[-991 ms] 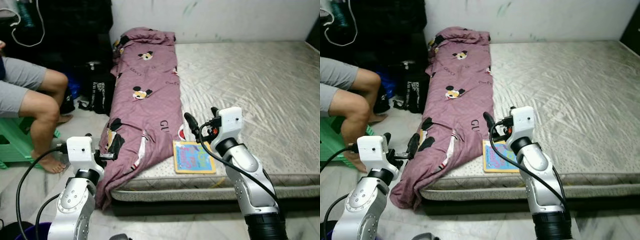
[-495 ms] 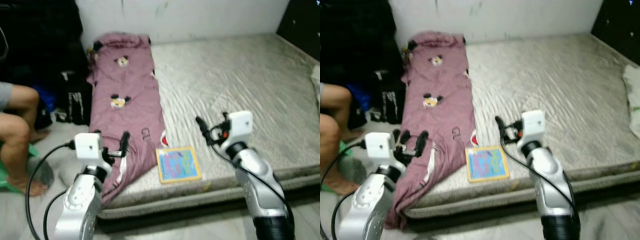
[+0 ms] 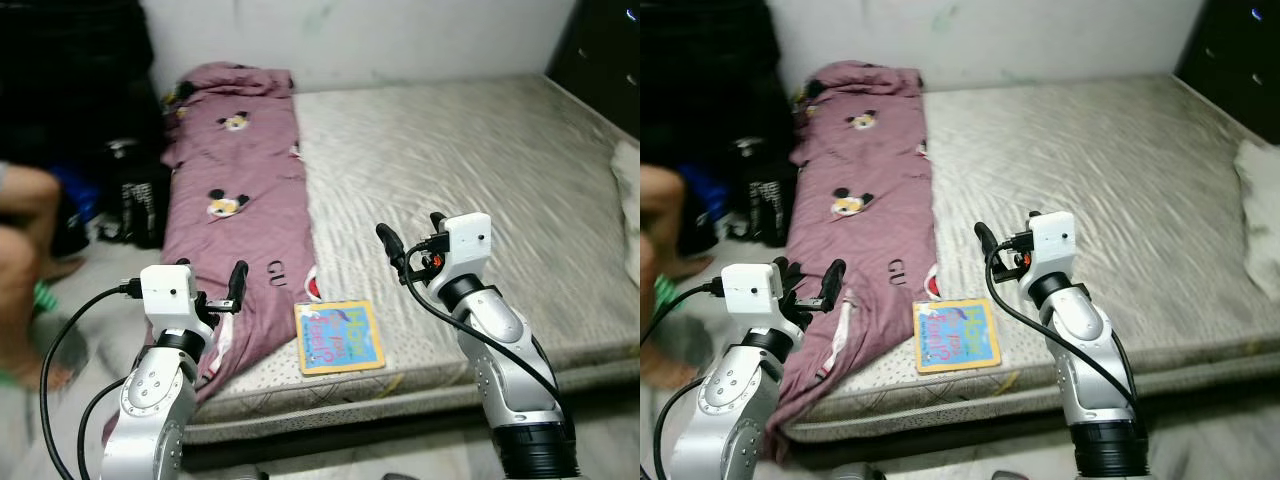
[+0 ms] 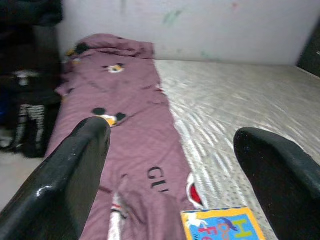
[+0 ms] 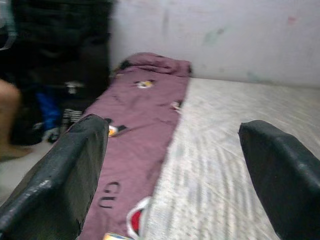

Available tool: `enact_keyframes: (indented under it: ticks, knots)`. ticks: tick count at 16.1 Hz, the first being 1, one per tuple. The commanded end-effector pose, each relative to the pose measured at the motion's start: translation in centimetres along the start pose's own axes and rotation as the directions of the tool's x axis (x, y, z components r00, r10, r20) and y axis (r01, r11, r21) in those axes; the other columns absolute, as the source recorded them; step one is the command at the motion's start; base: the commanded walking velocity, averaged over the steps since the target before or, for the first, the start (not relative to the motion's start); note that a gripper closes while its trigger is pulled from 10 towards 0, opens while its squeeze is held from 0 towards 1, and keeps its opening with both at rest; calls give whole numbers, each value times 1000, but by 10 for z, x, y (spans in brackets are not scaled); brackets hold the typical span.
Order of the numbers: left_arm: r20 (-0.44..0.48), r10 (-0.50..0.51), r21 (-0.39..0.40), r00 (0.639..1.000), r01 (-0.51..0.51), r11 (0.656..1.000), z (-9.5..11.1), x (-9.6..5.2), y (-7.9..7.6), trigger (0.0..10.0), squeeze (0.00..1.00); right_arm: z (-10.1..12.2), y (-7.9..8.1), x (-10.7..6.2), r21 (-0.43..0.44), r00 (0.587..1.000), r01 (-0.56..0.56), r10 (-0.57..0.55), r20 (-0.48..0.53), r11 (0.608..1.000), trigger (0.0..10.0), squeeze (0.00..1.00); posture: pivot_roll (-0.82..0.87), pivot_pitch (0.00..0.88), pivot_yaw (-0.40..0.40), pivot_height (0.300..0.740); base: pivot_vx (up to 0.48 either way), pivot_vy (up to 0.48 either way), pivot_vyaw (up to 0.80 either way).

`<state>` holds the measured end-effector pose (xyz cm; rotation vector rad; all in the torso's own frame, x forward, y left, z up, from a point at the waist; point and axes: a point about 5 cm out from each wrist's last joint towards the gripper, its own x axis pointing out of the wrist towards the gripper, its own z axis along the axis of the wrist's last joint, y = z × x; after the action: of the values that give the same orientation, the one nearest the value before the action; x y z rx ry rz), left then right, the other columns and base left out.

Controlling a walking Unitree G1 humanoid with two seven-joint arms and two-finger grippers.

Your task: Clean up the room

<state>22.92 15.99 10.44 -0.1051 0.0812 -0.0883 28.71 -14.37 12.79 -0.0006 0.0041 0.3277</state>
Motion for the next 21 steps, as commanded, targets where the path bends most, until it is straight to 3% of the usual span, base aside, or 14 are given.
enact_keyframes:
  ticks: [1, 13, 17, 21]
  knots:
    - [1, 18, 17, 1000, -18, 1000, 1, -1, 5, 10000, 0, 4, 5, 3, 2, 1000, -20, 20, 19, 1000, 10000, 0, -99, 0, 2, 740, 0, 0, 569]
    - [4, 11, 6, 1000, -12, 1000, 2, 2, 4, 10000, 0, 4, 4, 5, -7, 1000, -25, 25, 15, 1000, 10000, 0, -102, 0, -2, 740, 0, -362, 0]
    - [3, 10, 4, 1000, -10, 1000, 2, 2, 3, 10000, 0, 3, 4, 5, -9, 1000, -26, 26, 14, 1000, 10000, 0, -103, 0, -4, 740, 0, -363, 800]
    - [2, 11, -1, 1000, -11, 1000, 1, 2, 2, 10000, 0, 3, 3, 5, -10, 1000, -26, 27, 13, 1000, 10000, 0, -105, 0, -5, 740, 0, -169, 230]
